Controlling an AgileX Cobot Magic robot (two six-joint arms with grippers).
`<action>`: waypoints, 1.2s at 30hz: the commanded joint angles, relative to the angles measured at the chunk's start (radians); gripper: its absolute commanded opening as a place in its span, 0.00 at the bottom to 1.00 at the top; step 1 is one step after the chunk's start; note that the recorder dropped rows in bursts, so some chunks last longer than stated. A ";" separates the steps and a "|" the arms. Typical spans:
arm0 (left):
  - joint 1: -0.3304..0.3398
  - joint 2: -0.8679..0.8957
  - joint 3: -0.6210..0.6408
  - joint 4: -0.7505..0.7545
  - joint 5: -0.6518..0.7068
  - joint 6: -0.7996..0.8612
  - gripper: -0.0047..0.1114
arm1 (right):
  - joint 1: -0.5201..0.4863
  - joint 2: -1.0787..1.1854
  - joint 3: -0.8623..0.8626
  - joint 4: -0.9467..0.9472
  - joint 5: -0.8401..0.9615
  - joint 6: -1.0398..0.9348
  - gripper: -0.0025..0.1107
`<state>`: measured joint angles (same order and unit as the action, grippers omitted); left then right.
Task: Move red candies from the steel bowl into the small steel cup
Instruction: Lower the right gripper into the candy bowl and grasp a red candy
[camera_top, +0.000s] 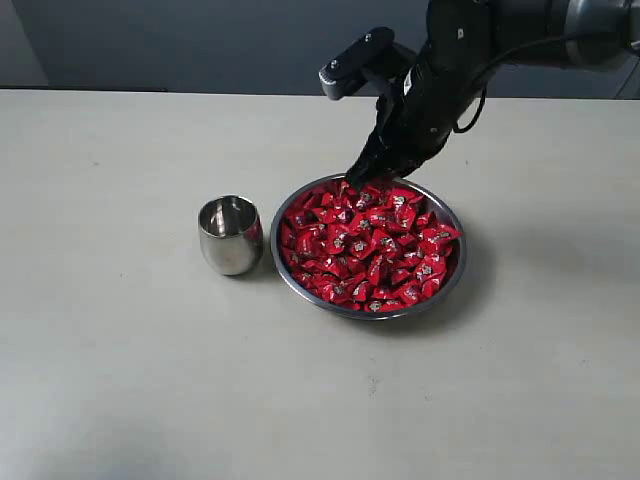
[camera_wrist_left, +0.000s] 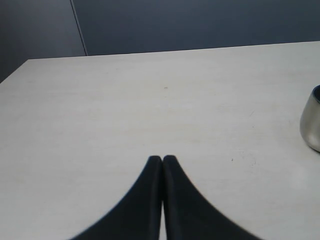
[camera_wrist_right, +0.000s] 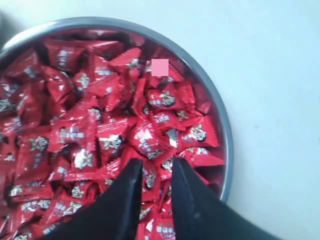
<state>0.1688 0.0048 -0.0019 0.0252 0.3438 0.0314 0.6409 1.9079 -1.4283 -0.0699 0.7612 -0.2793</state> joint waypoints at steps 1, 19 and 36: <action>0.002 -0.005 0.002 0.002 -0.010 -0.002 0.04 | -0.001 0.054 -0.112 -0.031 0.144 0.101 0.22; 0.002 -0.005 0.002 0.002 -0.010 -0.002 0.04 | -0.001 0.208 -0.162 0.011 0.205 0.171 0.22; 0.002 -0.005 0.002 0.002 -0.010 -0.002 0.04 | -0.001 0.214 -0.162 0.049 0.157 0.185 0.48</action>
<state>0.1688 0.0048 -0.0019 0.0252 0.3438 0.0314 0.6409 2.1224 -1.5853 -0.0191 0.9381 -0.0973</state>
